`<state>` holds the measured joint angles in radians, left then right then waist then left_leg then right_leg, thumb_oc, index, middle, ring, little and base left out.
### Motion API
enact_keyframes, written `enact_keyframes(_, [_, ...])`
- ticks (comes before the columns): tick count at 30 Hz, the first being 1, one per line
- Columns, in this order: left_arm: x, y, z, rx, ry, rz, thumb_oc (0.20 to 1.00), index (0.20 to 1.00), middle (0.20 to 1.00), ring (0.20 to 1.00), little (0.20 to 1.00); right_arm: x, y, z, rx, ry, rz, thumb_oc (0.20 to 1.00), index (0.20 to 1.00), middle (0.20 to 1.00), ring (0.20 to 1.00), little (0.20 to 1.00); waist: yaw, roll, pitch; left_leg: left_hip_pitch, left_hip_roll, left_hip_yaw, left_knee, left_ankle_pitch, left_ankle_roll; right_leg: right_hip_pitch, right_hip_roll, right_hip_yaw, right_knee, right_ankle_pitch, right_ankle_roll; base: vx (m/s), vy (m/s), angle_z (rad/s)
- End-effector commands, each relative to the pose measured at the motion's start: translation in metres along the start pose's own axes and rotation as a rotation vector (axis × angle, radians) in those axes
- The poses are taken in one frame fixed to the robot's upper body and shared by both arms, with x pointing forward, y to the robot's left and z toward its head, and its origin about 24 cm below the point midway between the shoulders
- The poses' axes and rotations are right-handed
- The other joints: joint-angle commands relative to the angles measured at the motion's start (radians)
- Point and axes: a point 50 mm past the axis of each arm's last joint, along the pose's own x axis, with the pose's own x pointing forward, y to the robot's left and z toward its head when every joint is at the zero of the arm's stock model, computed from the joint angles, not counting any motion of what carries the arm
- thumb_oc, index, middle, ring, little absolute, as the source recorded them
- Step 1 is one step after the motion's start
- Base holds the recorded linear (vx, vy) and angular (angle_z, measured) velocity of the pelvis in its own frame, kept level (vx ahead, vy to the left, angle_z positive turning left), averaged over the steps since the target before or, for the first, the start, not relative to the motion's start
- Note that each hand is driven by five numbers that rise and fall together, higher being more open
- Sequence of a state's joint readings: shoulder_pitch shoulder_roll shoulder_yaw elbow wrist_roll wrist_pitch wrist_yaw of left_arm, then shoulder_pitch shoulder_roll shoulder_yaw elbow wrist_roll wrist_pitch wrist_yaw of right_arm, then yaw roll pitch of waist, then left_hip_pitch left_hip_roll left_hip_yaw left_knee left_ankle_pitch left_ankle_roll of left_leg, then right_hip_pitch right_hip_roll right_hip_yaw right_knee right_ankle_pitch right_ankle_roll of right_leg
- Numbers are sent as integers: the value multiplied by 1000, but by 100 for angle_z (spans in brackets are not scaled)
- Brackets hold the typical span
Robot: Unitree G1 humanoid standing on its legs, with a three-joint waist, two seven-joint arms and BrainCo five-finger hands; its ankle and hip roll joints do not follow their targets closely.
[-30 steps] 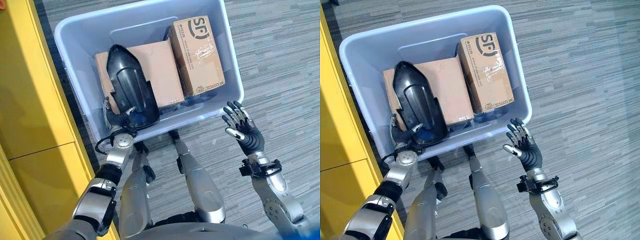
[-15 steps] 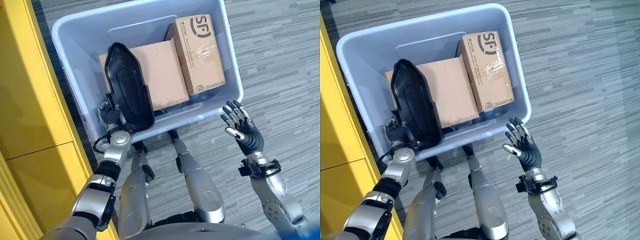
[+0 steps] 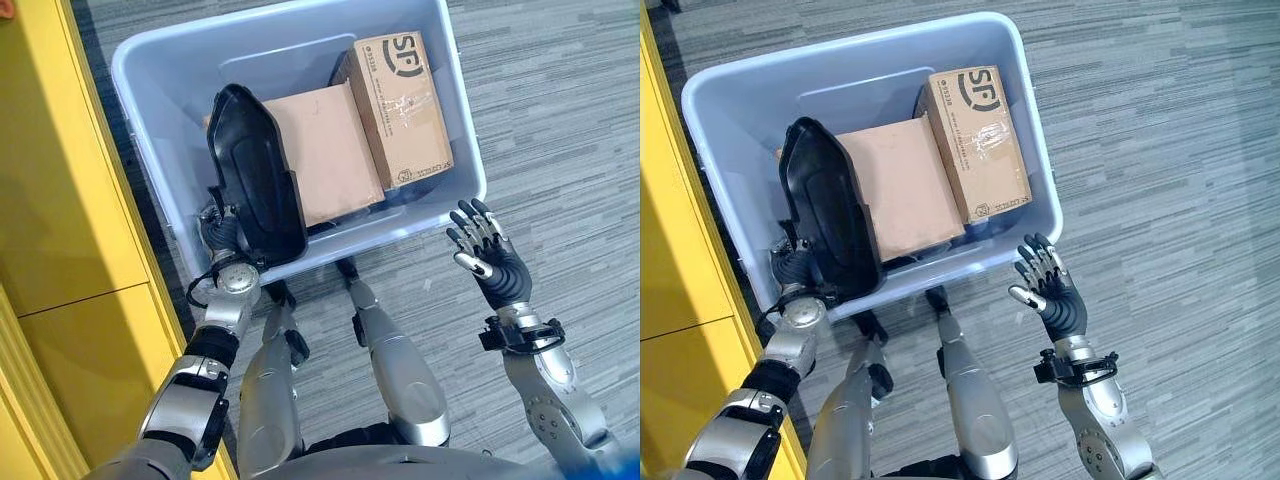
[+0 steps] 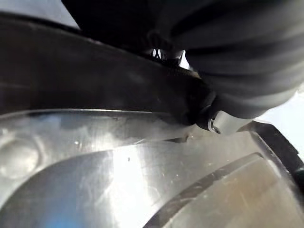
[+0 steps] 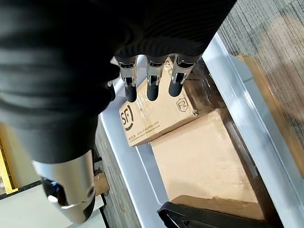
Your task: Move parts from the plastic box to the shelf.
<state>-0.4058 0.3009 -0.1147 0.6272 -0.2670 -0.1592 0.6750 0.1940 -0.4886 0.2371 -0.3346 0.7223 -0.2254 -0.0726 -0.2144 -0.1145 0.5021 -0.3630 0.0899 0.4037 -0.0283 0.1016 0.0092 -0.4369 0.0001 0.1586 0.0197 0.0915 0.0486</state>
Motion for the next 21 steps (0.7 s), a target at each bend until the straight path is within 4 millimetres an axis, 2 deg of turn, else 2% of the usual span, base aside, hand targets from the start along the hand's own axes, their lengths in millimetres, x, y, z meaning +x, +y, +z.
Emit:
enact_keyframes(1, [-3,17,3,-83,-41,24,200,200,200,200,200,-11,-8,15,-21,-65,-33,1000,1000,1000,1000,1000,4,6,-81,2,86,-80,135,-67,-108,-2,-113,-111,87,-49,76,44,56,2])
enact_keyframes(2, [-6,28,14,-119,-108,19,200,200,200,200,200,-9,-10,21,-95,-89,-48,1000,1000,1000,1000,1000,13,19,-91,13,83,-84,131,-68,-107,8,-117,-115,87,-53,77,36,45,2])
enact_keyframes(4, [-7,31,20,-122,-136,13,200,200,200,200,200,-8,-11,21,-94,-91,-50,1000,1000,1000,1000,1000,16,22,-95,18,81,-84,129,-69,-106,13,-118,-116,87,-54,76,28,31,2])
enact_keyframes(5, [-9,39,32,-145,-201,13,200,200,200,200,200,-7,-13,21,-96,-89,-62,1000,1000,1000,1000,1000,24,31,-106,29,79,-85,124,-69,-106,24,-122,-118,85,-57,77,32,29,6])
enact_keyframes(6, [-10,44,33,-147,-210,20,200,200,200,200,200,-7,-14,20,-102,-87,-67,1000,1000,1000,1000,1000,27,35,-112,34,77,-86,121,-69,-105,30,-123,-119,84,-59,77,43,35,6])
enact_keyframes(8, [-13,51,50,-173,-290,16,200,200,200,200,200,-5,-16,19,-103,-84,-73,1000,1000,1000,1000,1000,36,44,-126,46,75,-90,118,-71,-104,44,-127,-124,82,-63,77,38,24,2])
enact_keyframes(17, [-23,72,94,-167,-519,0,200,200,200,200,200,-4,-19,17,-98,-51,-54,1000,1000,1000,1000,1000,50,52,-181,104,75,-99,108,-85,-102,110,-135,-131,60,-74,79,28,23,7])
enact_keyframes(21, [-29,76,104,-176,-579,-19,200,200,200,200,200,-7,-22,16,-97,-36,-54,1000,1000,1000,1000,1000,51,57,-200,125,72,-104,103,-88,-103,132,-136,-135,54,-79,79,0,0,0])
